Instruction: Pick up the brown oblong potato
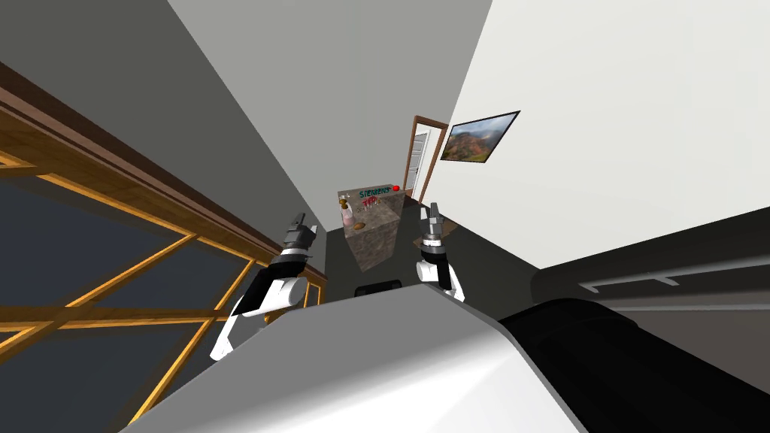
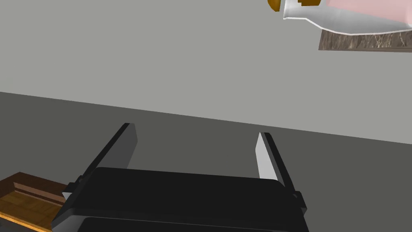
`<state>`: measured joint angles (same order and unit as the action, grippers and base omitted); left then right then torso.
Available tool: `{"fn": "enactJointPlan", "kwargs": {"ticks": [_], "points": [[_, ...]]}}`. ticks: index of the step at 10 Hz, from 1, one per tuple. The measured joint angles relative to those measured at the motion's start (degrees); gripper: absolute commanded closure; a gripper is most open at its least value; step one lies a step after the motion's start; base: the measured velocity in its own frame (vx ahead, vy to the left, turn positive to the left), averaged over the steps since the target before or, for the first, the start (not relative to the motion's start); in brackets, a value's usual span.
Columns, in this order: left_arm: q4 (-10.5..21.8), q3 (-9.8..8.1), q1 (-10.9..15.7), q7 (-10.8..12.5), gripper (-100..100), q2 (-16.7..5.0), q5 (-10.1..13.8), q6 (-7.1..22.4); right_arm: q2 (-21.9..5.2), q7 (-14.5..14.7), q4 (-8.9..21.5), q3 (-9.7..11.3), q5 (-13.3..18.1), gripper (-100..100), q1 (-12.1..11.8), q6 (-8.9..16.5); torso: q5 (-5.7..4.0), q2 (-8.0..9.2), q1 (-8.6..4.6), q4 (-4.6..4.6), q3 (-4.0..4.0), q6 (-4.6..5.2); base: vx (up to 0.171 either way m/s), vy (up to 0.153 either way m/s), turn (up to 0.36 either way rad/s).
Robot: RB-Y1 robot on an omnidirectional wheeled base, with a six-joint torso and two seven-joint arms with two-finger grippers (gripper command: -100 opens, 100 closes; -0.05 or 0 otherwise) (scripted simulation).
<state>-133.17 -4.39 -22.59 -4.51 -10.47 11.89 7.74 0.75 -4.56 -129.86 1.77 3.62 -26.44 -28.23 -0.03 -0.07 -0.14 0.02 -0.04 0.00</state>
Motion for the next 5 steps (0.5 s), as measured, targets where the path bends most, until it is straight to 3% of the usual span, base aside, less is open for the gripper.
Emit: {"fn": "enactJointPlan", "kwargs": {"ticks": [5], "points": [[0.05,0.11,1.91,-0.22,-100,-0.28,0.57,7.78,0.00,0.00,0.00,0.00,0.00,0,0.00,0.00,0.00,-0.04,0.02,0.01,-0.02,-0.01,0.030,-0.033,-0.041]]}}
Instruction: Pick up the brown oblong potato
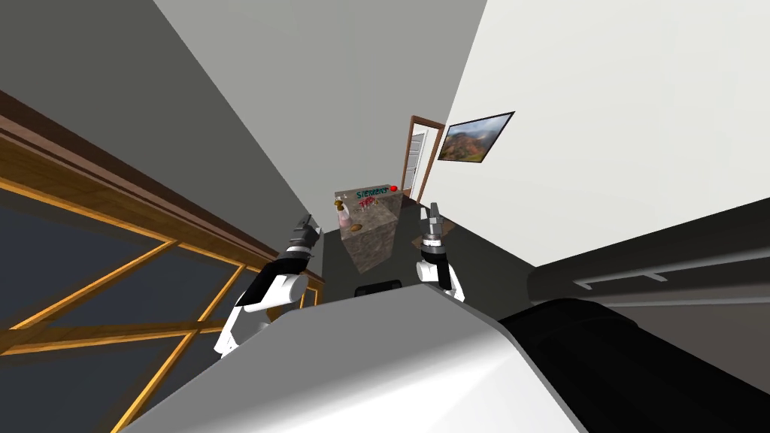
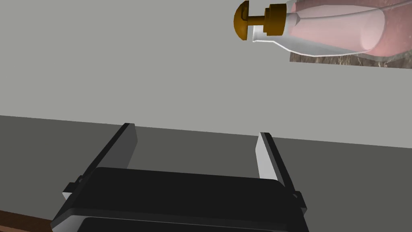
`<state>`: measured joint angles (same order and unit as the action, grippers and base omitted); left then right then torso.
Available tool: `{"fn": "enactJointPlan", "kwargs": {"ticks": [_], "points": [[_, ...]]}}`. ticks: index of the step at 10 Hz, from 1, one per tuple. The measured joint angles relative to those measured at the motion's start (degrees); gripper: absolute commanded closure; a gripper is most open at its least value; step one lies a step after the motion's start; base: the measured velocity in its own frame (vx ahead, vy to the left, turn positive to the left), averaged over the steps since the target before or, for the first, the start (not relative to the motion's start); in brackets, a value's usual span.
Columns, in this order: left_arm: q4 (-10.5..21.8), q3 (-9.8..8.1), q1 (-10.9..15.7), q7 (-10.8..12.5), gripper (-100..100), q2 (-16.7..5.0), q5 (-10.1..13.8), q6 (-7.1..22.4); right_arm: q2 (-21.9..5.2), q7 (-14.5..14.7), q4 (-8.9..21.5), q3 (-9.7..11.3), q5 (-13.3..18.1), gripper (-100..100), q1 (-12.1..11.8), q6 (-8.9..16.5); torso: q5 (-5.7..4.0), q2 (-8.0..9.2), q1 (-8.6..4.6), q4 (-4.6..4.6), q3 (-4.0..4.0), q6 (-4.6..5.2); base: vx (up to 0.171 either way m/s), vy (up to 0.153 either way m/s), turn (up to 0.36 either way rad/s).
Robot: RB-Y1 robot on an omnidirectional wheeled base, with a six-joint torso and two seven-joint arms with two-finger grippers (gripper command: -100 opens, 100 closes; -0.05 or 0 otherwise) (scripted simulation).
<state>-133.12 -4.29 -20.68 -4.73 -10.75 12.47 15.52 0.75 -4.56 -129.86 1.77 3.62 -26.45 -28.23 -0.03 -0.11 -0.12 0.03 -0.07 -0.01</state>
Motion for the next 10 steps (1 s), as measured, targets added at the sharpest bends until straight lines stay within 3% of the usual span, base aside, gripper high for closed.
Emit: {"fn": "enactJointPlan", "kwargs": {"ticks": [10], "points": [[0.31,0.68,3.67,0.34,-100,-0.24,0.18,15.90,0.00,0.00,0.00,0.00,0.00,0,0.00,0.00,0.01,-0.03,0.04,0.01,-0.02,-0.01,0.036,-0.027,-0.036]]}}
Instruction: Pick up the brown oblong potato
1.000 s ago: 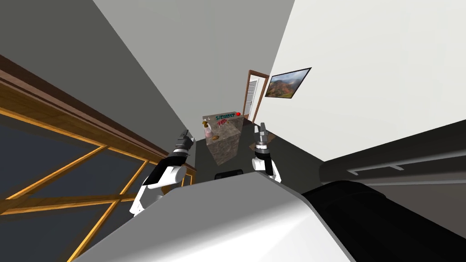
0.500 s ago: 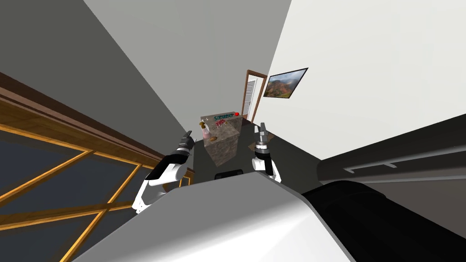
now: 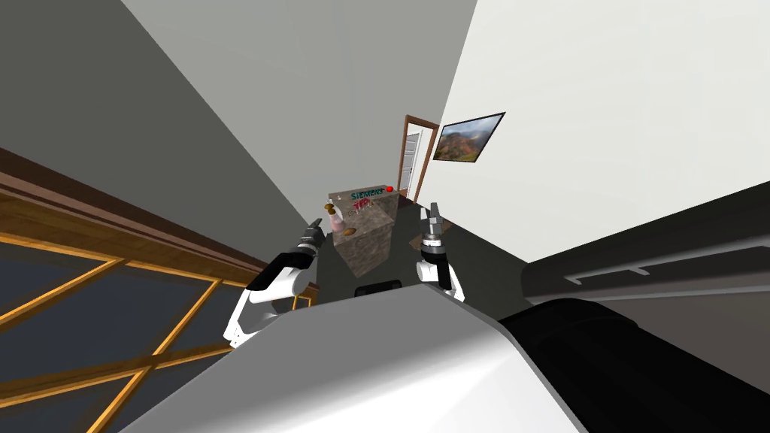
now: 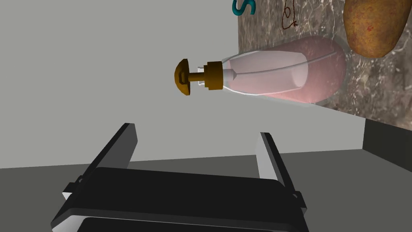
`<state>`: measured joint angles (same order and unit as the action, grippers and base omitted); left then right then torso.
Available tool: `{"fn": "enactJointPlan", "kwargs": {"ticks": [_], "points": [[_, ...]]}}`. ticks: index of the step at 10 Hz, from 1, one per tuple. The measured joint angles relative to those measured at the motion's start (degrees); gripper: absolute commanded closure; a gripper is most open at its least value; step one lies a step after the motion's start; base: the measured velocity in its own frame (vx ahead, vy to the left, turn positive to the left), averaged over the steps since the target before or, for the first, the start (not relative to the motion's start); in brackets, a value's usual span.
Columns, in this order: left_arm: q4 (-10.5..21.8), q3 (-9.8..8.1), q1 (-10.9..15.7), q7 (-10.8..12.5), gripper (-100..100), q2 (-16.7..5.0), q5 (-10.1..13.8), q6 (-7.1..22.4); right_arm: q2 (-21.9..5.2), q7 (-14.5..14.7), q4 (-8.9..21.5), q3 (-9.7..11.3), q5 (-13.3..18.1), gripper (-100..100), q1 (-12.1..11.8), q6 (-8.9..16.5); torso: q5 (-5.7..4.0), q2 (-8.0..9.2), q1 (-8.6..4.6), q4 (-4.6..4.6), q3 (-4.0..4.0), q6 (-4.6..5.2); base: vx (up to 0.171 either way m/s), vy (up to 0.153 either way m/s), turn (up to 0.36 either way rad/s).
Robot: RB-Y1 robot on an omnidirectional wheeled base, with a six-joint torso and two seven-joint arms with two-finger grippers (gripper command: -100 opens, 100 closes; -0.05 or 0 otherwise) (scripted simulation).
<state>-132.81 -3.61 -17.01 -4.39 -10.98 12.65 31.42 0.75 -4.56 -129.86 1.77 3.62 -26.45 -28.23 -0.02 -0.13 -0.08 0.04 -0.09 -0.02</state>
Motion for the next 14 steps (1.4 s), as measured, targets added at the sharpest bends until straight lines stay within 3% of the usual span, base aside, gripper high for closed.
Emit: {"fn": "enactJointPlan", "kwargs": {"ticks": [11,14], "points": [[0.59,1.40,3.80,1.50,-100,0.87,-1.67,17.01,0.00,0.00,0.00,0.00,0.00,0,0.00,0.00,0.00,-0.02,0.02,0.00,-0.01,0.00,0.044,-0.015,-0.031],[0.86,2.17,3.91,1.86,-100,1.49,-2.56,20.48,0.00,0.00,0.00,0.00,0.00,0,0.00,0.00,0.01,0.00,0.05,0.00,0.00,-0.01,0.045,-0.008,-0.029]]}}
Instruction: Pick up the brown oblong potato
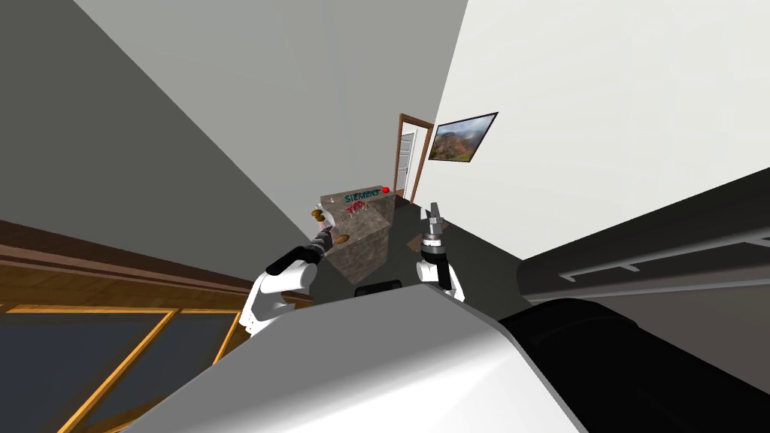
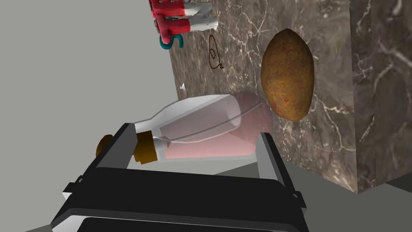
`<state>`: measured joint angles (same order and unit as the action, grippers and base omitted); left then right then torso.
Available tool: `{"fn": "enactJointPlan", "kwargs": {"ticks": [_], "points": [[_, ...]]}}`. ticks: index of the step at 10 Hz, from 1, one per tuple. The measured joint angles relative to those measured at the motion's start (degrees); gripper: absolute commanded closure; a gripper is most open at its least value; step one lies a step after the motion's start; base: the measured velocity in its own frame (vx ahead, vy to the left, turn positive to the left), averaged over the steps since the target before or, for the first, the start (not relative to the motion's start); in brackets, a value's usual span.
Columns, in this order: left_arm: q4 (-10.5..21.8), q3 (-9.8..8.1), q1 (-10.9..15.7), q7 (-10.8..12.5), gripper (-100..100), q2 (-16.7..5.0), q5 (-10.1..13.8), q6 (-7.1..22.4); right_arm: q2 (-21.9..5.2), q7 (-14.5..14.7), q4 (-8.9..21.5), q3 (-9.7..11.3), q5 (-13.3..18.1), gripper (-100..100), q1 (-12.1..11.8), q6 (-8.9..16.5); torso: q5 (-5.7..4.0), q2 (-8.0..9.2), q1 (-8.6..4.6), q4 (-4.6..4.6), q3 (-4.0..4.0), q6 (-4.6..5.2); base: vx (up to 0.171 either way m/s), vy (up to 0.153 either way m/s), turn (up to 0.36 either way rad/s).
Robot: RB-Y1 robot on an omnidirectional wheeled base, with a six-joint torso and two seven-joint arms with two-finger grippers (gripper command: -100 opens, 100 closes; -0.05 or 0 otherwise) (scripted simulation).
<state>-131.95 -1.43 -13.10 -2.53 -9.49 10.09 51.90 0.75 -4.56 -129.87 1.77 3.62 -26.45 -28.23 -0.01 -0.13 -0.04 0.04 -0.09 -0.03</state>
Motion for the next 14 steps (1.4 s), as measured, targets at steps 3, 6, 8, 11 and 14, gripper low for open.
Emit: {"fn": "enactJointPlan", "kwargs": {"ticks": [3,6,8,11,14], "points": [[0.17,0.62,0.57,0.58,-100,0.52,-0.93,4.14,0.00,0.00,0.00,0.00,0.00,0,0.00,0.00,0.00,-0.03,-0.02,0.00,-0.02,0.00,0.060,-0.011,-0.031],[0.69,1.38,1.09,1.28,-100,1.17,-2.10,8.57,0.00,0.00,0.00,0.00,0.00,0,0.00,0.00,0.01,-0.07,0.06,0.01,-0.04,0.00,0.066,0.007,-0.030],[1.22,1.99,1.60,1.78,-100,1.75,-3.13,11.40,0.00,0.00,0.00,0.00,0.00,0,0.00,0.00,0.01,-0.06,0.06,0.02,-0.04,-0.01,0.053,0.003,-0.017],[1.88,2.66,1.71,2.45,-100,2.29,-4.19,16.01,0.00,0.00,0.00,0.00,0.00,0,-0.01,0.00,0.01,-0.14,0.05,0.03,-0.08,0.00,0.082,0.005,-0.034],[3.28,3.30,1.56,3.05,-100,2.76,-5.23,20.08,0.00,0.00,0.00,0.00,0.00,0,-0.01,0.00,0.02,-0.14,0.08,0.03,-0.08,-0.01,0.079,0.015,-0.022]]}}
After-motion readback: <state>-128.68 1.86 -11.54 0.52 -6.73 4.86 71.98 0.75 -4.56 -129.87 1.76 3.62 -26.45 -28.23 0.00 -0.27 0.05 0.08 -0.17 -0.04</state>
